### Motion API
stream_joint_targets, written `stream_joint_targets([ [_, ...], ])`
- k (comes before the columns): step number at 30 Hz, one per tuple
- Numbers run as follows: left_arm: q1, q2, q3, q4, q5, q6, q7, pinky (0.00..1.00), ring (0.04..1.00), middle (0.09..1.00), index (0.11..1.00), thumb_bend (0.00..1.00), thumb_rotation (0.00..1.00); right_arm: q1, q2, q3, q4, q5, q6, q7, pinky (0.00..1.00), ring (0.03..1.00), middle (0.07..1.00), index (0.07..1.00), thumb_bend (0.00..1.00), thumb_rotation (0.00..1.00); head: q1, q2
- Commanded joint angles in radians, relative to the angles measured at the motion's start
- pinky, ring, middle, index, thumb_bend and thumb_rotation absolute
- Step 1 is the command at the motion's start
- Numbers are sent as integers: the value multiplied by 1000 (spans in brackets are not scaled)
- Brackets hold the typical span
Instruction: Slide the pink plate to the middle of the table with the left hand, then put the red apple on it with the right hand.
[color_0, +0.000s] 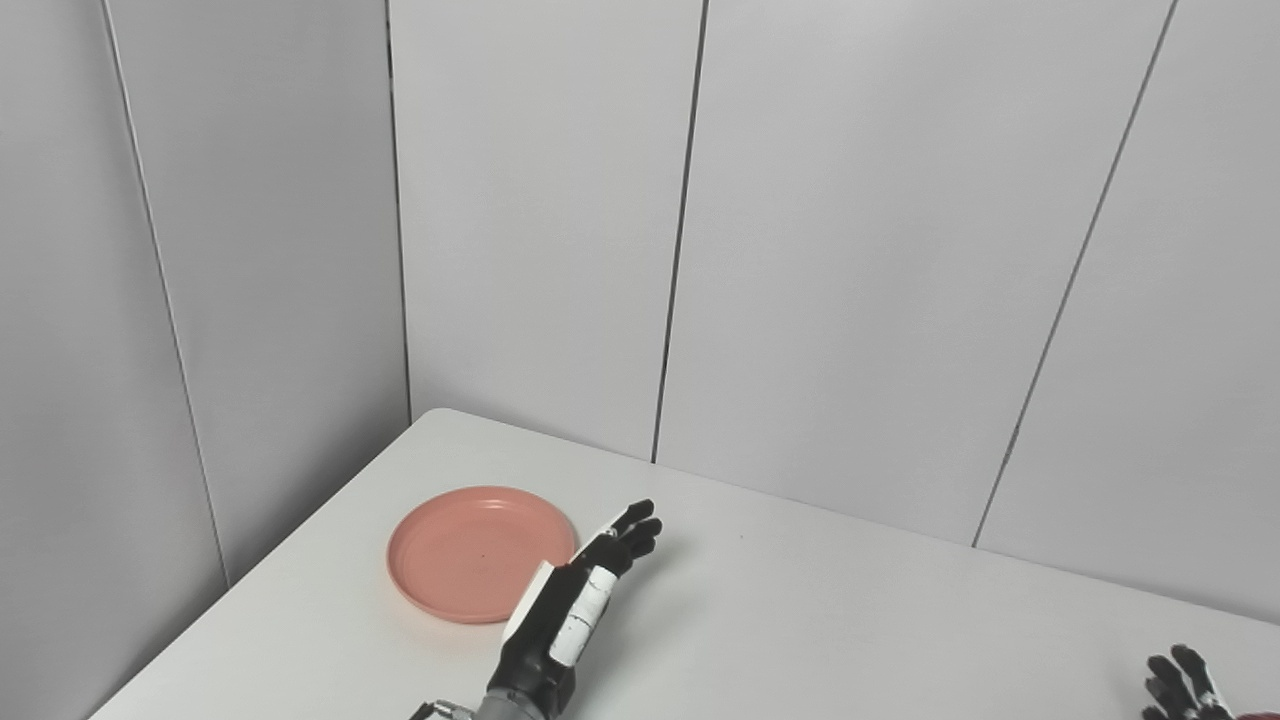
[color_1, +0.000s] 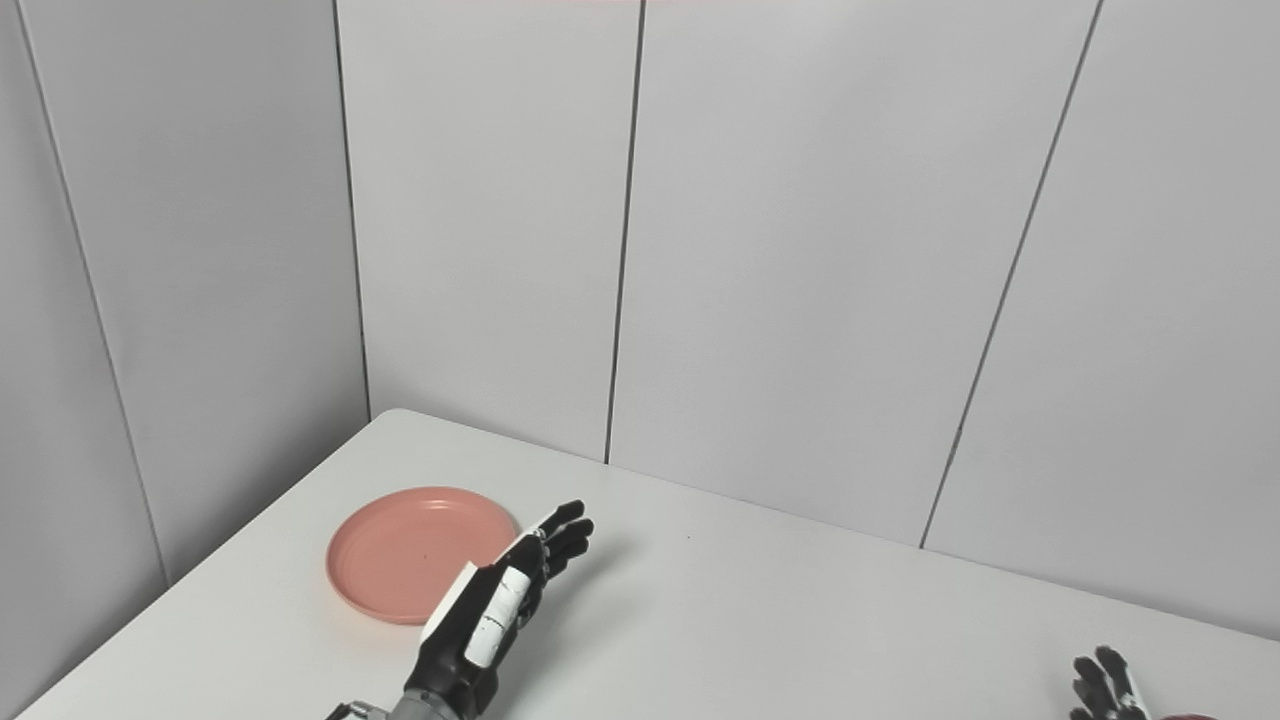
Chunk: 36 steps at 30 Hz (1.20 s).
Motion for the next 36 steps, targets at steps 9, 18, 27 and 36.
stream_joint_targets([
  [9,-109,114,75,-82,-27,67,-38,963,903,896,886,889,972,97,34,14,32,0,-14,-2,1000,992,960,1000,907,1000,0,24],
  [18,-184,190,161,-30,-89,136,-64,939,902,904,896,958,977,121,32,18,-27,6,20,-1,1000,996,959,1000,872,1000,0,61],
  [27,-254,271,203,136,-125,92,-115,933,914,921,926,975,983,146,27,19,-99,10,54,-6,1000,1000,969,1000,845,1000,3,115],
  [36,-316,252,233,285,-163,34,-118,969,934,928,920,957,990,167,6,7,-198,26,128,-10,1000,993,958,1000,771,1000,63,178],
])
